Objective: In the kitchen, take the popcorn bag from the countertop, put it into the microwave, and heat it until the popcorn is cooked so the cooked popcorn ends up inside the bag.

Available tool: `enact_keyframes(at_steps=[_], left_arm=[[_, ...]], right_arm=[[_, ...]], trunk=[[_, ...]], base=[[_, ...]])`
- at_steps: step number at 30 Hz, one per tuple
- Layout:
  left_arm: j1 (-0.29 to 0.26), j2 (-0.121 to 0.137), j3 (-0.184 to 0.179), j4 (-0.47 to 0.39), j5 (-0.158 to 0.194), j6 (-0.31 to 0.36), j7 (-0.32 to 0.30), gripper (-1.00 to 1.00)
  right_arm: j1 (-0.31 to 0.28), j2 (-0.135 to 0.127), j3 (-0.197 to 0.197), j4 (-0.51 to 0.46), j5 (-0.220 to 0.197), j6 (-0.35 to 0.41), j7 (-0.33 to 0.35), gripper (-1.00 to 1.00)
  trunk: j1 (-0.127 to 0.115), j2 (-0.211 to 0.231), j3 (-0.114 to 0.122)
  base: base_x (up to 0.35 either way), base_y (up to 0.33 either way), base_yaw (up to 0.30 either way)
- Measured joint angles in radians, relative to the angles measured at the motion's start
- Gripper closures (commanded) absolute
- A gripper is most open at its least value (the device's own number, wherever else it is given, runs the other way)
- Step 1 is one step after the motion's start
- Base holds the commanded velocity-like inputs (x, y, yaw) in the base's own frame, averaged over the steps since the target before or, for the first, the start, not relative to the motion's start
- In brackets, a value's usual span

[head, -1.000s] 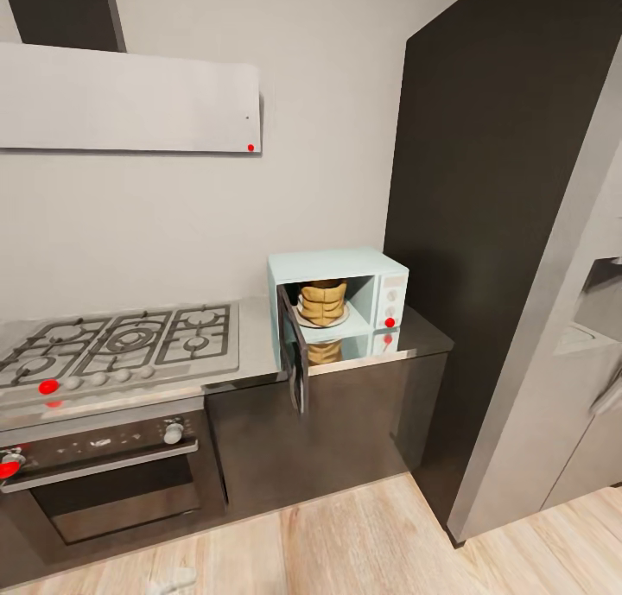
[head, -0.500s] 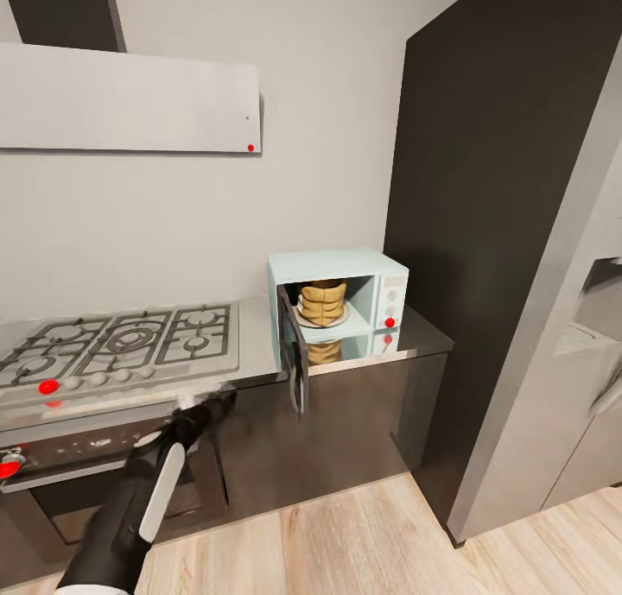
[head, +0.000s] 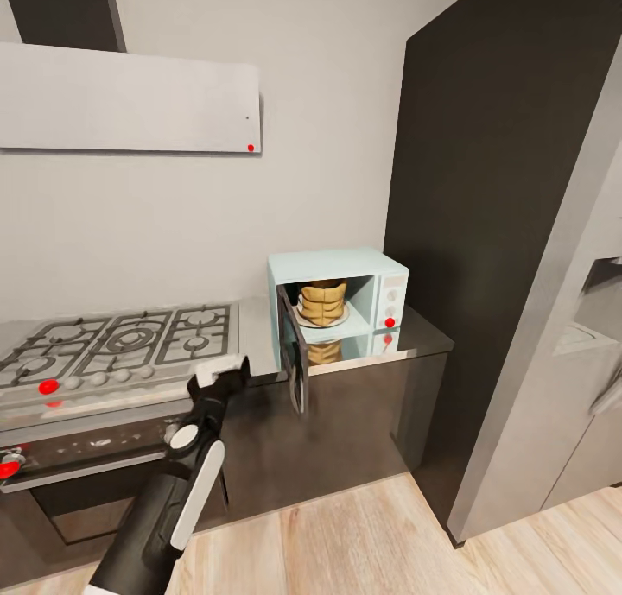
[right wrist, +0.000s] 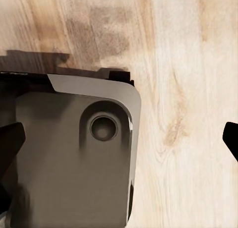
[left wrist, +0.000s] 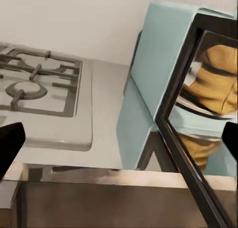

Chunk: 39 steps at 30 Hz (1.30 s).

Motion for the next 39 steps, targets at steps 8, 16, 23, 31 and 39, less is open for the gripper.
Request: enact_keyframes(at_steps=[8,16,23,31,39], left_arm=[[0.0,0.021,0.029,0.047,0.024,-0.005,-0.212,-1.0],[0.0,0.142,0.213,0.071,0.048,0.063,-0.663,-1.0],[0.0,0.146,0.316,0.067,0.047,0.067,-0.72,-1.0],[0.0,0.134,0.194,0.071,0.039,0.062,-0.711,-1.0],[0.0,0.134,0.191,0.071,0.041,0.064,-0.713,-1.0]], right_arm=[[0.0,-0.001,0.0,0.0,0.0,-0.001,0.0,-1.0],[0.0,-0.001,-0.001,0.0,0.001,-0.003,0.001,-1.0],[0.0,0.001,-0.003,0.0,0.001,-0.003,0.001,-1.0],[0.0,-0.002,-0.004,0.0,0.0,0.003,0.002,-1.0],[0.0,-0.001,-0.003,0.0,0.0,0.002,0.002,-1.0]], trunk=[[0.0,0.0,0.0],[0.0,0.0,0.0],[0.0,0.0,0.0],[0.0,0.0,0.0],[0.0,0.0,0.0]], base=[[0.0,0.0,0.0],[0.0,0.0,0.0],[0.0,0.0,0.0],[0.0,0.0,0.0],[0.0,0.0,0.0]])
